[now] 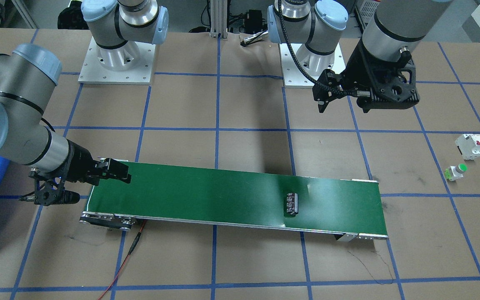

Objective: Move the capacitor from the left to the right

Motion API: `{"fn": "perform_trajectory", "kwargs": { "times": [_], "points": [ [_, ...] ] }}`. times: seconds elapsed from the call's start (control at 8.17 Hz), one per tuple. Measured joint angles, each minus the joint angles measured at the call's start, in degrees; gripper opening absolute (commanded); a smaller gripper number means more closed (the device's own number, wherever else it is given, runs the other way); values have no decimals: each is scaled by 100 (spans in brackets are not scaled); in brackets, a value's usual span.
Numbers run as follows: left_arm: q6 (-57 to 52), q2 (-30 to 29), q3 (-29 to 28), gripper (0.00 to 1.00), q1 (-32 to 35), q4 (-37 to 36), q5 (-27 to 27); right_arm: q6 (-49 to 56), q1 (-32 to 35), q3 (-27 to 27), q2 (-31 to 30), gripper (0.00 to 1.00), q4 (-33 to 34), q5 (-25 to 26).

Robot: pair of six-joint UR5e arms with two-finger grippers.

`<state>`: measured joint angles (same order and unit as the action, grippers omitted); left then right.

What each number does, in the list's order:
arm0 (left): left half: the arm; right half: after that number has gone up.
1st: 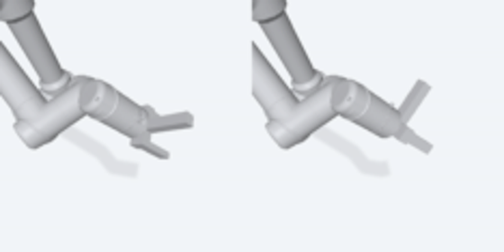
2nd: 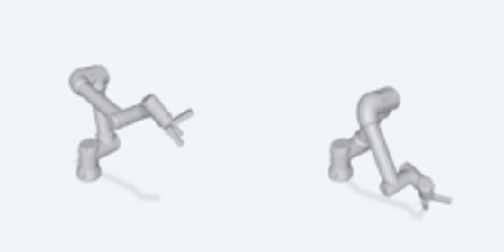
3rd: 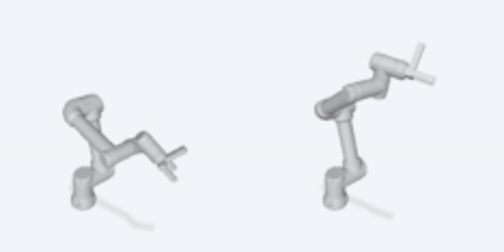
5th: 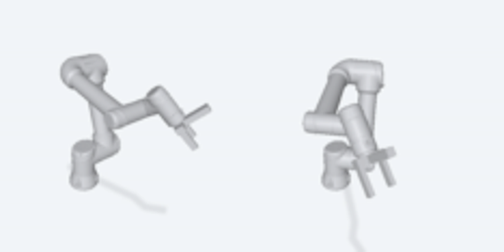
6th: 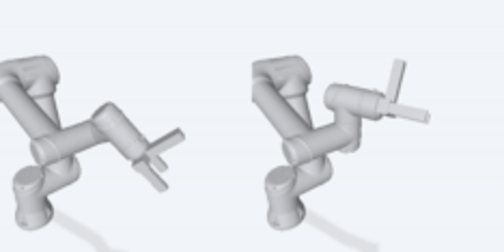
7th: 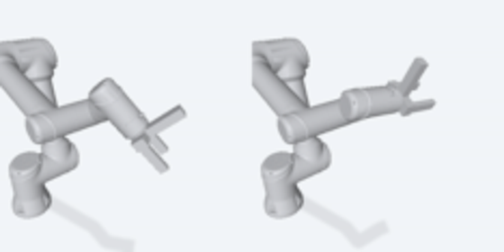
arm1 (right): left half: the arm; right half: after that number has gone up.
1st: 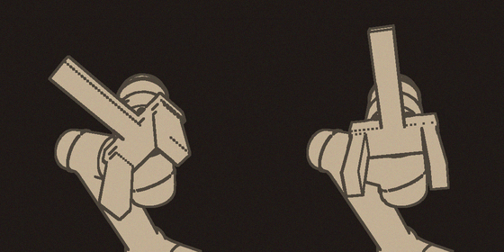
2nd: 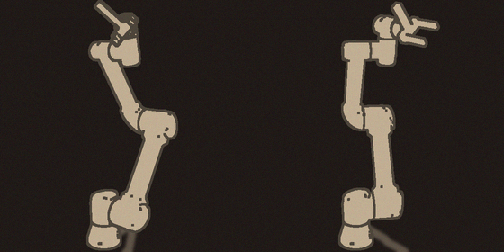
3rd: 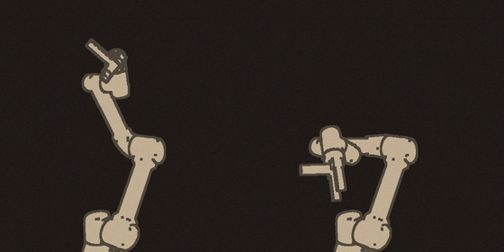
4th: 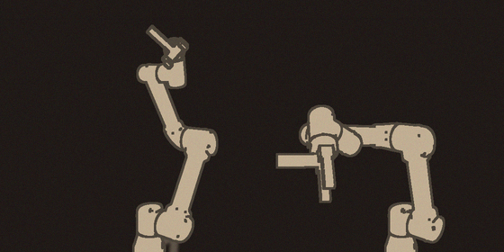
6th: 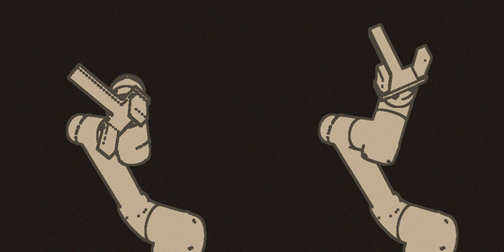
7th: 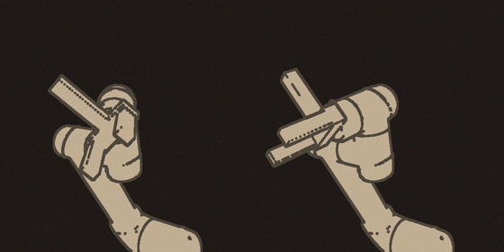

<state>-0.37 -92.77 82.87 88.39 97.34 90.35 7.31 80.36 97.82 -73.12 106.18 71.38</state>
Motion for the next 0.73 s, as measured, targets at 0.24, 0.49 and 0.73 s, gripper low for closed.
{"fn": "perform_trajectory", "kwargs": {
  "times": [0.24,0.49,0.73],
  "points": [
    [-41,5,54,100,7,-115,47,-4,-3,-12,20,100,7,-4],
    [-199,-12,72,100,8,-324,269,56,-3,9,101,100,16,-88],
    [-248,38,74,100,14,-516,350,96,-9,14,199,100,111,-310]
  ]
}}
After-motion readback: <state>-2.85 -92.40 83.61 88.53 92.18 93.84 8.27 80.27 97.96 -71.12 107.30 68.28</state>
